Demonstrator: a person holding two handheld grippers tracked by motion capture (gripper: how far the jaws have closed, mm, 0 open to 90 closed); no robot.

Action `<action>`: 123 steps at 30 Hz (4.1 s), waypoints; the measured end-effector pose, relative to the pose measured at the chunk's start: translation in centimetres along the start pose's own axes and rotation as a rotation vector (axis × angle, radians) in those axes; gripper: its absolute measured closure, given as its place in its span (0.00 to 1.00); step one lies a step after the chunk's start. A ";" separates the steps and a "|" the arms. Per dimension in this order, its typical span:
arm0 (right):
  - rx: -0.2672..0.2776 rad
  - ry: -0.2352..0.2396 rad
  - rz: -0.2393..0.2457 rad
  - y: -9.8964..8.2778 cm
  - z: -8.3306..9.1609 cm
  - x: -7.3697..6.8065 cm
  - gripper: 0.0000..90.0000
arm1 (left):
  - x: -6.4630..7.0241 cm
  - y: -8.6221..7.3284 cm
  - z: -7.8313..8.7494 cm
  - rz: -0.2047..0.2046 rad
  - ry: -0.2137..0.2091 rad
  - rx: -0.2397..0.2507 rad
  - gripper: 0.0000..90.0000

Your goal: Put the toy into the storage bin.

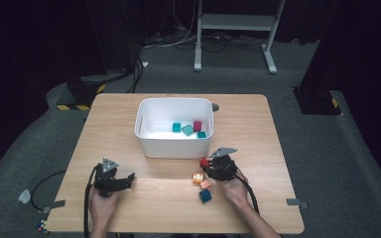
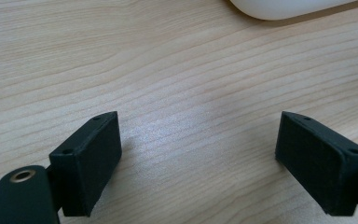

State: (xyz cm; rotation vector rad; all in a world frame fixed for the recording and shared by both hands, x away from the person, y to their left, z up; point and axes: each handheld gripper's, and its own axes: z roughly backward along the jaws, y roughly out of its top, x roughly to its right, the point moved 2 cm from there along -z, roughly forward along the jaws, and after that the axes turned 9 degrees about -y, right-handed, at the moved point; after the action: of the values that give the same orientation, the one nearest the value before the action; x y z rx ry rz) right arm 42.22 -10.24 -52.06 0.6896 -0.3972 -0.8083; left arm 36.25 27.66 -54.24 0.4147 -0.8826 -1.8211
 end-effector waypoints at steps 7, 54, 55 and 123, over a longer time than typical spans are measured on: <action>0.010 -0.001 0.004 0.1 1.0 0.2 0.74 | 0.0 0.0 0.0 0.000 0.000 0.000 0.16; 0.147 0.009 -0.045 6.3 10.5 5.0 0.74 | 0.0 0.0 0.0 0.000 -0.001 0.000 0.16; 0.152 0.009 -0.042 6.5 10.6 5.0 0.74 | 0.0 0.0 0.0 0.001 0.000 0.000 0.16; 0.084 0.083 0.015 17.4 4.6 2.7 0.74 | 0.0 0.0 0.0 0.004 -0.001 0.004 0.16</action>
State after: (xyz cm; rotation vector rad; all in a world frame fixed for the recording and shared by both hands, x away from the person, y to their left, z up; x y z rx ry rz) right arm 50.41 -5.60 -36.50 0.7950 -0.3625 -0.7493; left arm 36.26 27.65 -54.25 0.4139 -0.8872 -1.8163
